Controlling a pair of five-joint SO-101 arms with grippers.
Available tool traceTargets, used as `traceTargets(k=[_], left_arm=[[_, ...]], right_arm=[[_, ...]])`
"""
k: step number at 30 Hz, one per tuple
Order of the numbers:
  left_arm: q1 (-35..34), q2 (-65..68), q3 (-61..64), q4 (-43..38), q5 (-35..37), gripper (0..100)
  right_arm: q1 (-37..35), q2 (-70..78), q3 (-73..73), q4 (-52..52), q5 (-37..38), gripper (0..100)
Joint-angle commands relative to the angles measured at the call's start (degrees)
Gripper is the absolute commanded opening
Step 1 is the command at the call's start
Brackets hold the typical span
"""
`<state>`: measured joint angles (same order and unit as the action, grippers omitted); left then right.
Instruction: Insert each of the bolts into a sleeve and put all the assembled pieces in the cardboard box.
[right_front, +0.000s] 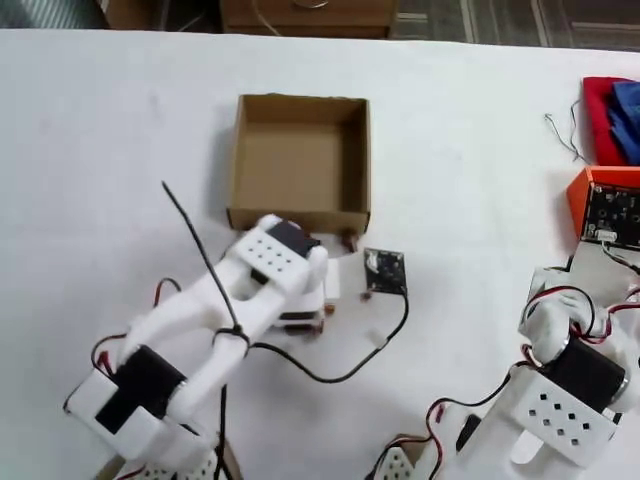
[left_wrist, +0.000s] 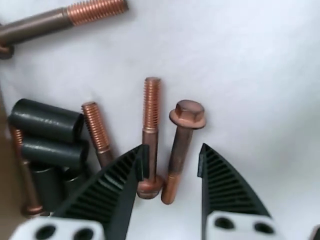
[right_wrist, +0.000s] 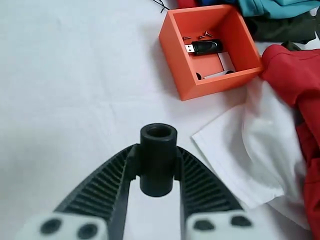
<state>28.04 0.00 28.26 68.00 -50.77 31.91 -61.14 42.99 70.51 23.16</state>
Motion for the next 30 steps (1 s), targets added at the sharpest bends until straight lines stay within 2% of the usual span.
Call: traceTargets(k=[1,5,30], left_arm=[[0.7,-0.6,-4.0,3.3,0.1,18],[0.4,-0.2,-2.8,3.7,-0.4,18],[2.8,0.0,8.4,-7.1,-0.4,18]], right_arm=[[0.4,-1.4,-2.5,-1.0,0.0,2.0],[0.4,-1.4,-2.5,-1.0,0.0,2.0],[0.4,-1.4,-2.4,-1.0,-0.1,2.0]])
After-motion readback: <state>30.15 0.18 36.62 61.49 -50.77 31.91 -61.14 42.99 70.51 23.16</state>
